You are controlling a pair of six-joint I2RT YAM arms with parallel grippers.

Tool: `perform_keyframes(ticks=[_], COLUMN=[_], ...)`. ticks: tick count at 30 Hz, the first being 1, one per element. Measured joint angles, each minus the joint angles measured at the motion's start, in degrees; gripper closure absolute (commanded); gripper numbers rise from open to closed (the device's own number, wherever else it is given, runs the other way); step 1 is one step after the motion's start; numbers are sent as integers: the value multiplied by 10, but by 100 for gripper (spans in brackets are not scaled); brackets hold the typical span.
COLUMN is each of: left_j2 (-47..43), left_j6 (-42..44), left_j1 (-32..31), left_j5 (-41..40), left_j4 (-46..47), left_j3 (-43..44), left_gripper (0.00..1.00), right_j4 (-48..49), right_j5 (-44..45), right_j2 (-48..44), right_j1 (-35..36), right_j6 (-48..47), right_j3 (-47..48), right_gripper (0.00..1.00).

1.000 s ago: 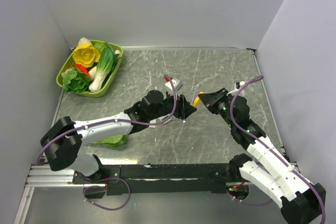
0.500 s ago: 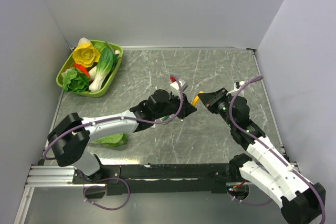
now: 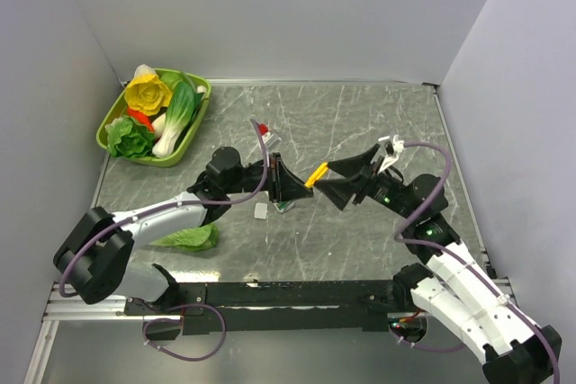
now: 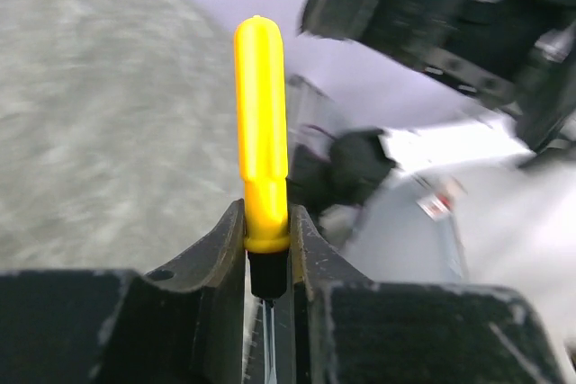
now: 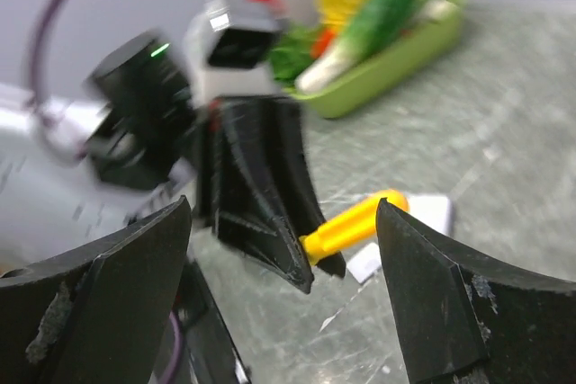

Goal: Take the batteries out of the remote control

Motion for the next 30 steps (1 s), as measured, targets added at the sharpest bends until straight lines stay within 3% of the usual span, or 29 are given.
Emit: perform_keyframes(ticks=[4, 8, 21, 24, 30], left_j2=[-23, -55, -104, -104, -104], left_j6=[-13, -2, 41, 52, 64], left_j1=[1, 4, 3, 3, 3], left_j5=[66, 81, 98, 110, 130], left_j4=[17, -6, -50, -52, -42], left_j3=[0, 0, 0, 0, 0], left_gripper=[99, 99, 99, 99, 99], right_j4=[36, 79, 51, 6, -13], right_j5=[-106, -140, -96, -112, -168], right_j2=[-2, -17, -79, -55, 11], right_j1=[0, 1, 1, 1, 1], right_j6=[-63, -77, -107, -114, -113], right_j3=[0, -11, -32, -2, 42], right_gripper=[10, 10, 4, 6, 20])
